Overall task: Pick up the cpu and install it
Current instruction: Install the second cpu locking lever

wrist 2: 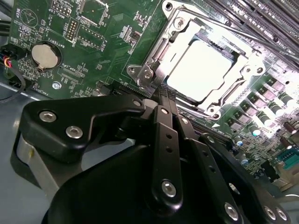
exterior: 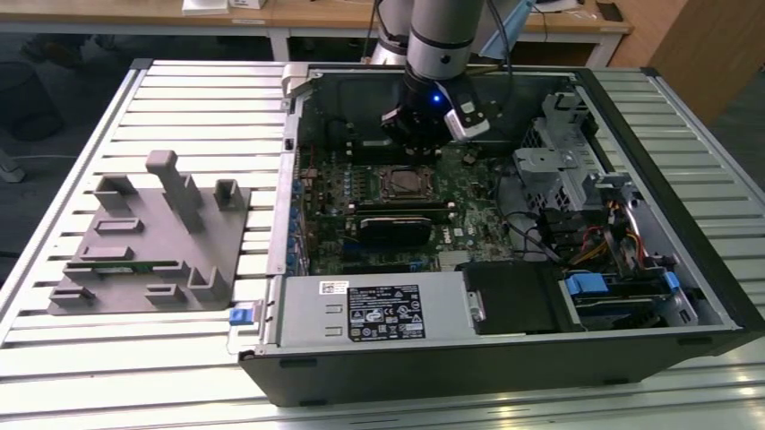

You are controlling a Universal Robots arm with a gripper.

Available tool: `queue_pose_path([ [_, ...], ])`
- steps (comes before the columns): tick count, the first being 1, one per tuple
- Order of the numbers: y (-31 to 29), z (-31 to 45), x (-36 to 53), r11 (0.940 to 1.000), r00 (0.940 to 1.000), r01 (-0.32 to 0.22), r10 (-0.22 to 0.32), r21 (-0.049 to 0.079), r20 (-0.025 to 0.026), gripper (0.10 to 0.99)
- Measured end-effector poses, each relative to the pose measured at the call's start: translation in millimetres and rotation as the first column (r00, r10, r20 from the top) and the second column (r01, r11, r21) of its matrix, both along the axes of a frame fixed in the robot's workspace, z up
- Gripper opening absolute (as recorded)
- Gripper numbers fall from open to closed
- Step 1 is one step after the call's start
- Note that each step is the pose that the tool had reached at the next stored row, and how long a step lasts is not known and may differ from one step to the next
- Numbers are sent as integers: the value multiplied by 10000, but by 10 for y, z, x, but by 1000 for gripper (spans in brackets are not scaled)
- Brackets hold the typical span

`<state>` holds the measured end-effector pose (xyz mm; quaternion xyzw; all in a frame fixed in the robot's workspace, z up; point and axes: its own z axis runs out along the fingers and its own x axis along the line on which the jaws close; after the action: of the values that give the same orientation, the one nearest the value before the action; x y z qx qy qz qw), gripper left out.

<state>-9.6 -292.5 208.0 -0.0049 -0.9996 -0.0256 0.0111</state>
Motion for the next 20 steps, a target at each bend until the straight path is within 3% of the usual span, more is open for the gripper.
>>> queue_pose_path([
  [15, -69, -2, 0, 10000, 10000, 1, -1, 35, 1, 106],
  [17, -70, 22, 0, 10000, 10000, 1, -1, 35, 0, 106],
  [20, -70, 118, 0, 10000, 10000, 1, -1, 34, 0, 106],
])
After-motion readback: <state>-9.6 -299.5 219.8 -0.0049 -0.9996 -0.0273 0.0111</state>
